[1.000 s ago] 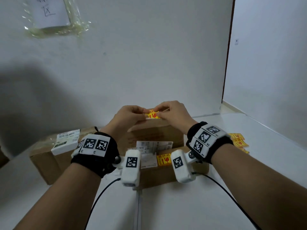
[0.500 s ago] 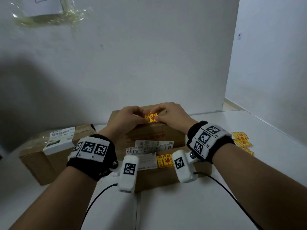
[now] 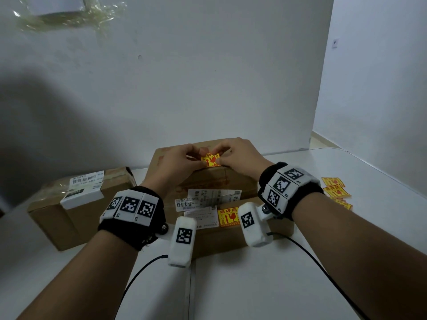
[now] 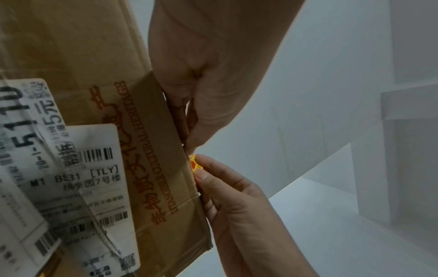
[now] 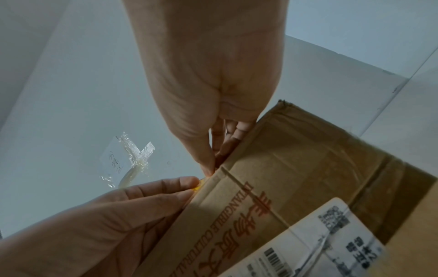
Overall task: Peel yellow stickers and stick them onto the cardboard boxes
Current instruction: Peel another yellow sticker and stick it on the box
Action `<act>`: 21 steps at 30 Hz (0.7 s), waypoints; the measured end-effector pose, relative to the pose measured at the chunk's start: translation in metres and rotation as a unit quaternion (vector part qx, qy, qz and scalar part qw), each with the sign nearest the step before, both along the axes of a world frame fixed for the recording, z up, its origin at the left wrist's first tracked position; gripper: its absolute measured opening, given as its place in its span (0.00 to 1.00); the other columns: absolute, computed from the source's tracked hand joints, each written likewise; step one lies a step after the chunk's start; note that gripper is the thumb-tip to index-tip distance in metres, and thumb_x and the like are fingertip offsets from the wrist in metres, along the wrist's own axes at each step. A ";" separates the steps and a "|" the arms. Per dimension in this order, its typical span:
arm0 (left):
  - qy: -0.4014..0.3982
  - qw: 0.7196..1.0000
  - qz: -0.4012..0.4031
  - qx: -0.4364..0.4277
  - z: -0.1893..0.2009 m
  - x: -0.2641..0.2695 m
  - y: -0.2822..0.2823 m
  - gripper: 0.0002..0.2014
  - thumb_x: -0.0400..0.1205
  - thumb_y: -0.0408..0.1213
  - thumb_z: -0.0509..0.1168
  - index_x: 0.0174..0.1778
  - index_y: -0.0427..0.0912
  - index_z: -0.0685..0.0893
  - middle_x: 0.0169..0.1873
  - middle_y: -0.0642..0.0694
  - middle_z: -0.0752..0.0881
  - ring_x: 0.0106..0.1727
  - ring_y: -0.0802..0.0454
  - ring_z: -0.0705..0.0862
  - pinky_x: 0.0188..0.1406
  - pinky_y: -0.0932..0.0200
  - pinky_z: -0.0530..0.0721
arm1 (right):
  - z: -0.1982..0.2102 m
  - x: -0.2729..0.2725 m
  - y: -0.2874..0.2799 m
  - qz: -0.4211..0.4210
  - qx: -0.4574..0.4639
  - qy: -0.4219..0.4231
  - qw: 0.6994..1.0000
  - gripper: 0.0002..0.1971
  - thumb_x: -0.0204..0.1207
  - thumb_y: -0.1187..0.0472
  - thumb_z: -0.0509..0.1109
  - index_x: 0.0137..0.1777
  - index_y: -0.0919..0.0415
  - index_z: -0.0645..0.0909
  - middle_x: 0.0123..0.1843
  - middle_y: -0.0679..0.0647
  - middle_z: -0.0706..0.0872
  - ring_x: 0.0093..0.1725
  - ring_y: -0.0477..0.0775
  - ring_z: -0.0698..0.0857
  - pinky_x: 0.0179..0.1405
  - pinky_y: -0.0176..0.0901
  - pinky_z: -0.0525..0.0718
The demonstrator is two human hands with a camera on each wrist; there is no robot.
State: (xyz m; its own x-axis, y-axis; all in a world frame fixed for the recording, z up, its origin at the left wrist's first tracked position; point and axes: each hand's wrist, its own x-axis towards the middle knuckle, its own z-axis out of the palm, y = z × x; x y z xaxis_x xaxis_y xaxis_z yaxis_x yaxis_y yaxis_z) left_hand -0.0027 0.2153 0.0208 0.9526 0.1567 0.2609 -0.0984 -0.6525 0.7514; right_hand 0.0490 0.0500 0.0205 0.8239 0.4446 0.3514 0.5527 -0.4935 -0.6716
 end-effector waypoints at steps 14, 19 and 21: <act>-0.012 1.000 0.003 0.002 0.000 -0.003 -0.003 0.10 0.77 0.38 0.74 0.53 0.46 0.87 0.43 0.57 0.86 0.44 0.62 0.82 0.37 0.63 0.79 | 0.001 -0.001 0.000 0.001 -0.022 -0.024 0.999 0.14 0.75 0.64 0.75 0.60 0.60 0.87 0.59 0.55 0.87 0.47 0.44 0.80 0.38 0.21 0.72; -0.016 1.000 0.001 0.007 0.000 -0.004 -0.004 0.09 0.77 0.38 0.73 0.53 0.46 0.87 0.42 0.58 0.85 0.42 0.64 0.81 0.33 0.67 0.75 | 0.000 -0.001 0.000 -0.022 -0.071 -0.056 0.996 0.14 0.76 0.59 0.74 0.61 0.56 0.86 0.53 0.51 0.82 0.54 0.49 0.80 0.53 0.35 0.74; -0.016 1.000 0.000 0.006 0.000 -0.005 -0.004 0.09 0.77 0.37 0.73 0.53 0.46 0.87 0.42 0.57 0.86 0.43 0.64 0.82 0.33 0.67 0.75 | -0.002 0.000 0.000 -0.029 -0.083 -0.064 0.994 0.14 0.76 0.57 0.74 0.61 0.55 0.85 0.45 0.42 0.74 0.53 0.48 0.76 0.53 0.36 0.71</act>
State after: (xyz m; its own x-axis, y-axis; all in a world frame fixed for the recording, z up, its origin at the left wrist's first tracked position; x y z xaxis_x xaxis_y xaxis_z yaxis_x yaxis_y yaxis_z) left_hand -0.0072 0.2109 0.0211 0.9437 0.1539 0.2928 -0.1220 -0.6609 0.7405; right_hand 0.0491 0.0503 0.0188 0.8031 0.4591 0.3798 0.5958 -0.6250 -0.5044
